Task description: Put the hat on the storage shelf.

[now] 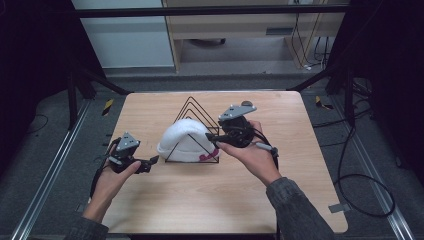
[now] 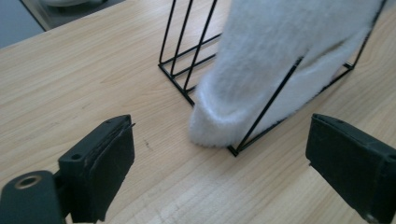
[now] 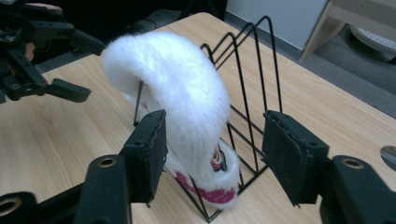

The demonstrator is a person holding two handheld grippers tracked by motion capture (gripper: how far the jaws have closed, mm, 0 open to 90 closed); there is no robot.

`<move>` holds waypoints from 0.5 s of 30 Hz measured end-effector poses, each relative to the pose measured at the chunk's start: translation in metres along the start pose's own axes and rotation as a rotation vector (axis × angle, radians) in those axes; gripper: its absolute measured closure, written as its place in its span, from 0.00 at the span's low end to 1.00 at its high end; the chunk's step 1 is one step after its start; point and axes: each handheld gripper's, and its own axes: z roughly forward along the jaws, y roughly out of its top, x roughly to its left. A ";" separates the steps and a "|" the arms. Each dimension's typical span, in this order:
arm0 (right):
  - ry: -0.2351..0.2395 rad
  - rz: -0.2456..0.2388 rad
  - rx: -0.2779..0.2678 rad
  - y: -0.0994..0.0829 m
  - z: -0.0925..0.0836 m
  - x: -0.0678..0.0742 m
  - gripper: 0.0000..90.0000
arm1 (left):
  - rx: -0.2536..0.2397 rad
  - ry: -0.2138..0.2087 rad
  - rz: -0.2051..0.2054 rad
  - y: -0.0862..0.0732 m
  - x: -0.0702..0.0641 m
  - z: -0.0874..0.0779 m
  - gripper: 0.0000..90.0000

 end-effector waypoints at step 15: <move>-0.047 0.082 0.007 -0.044 -0.031 -0.026 0.20 | 0.081 -0.014 -0.004 -0.010 -0.006 0.008 0.05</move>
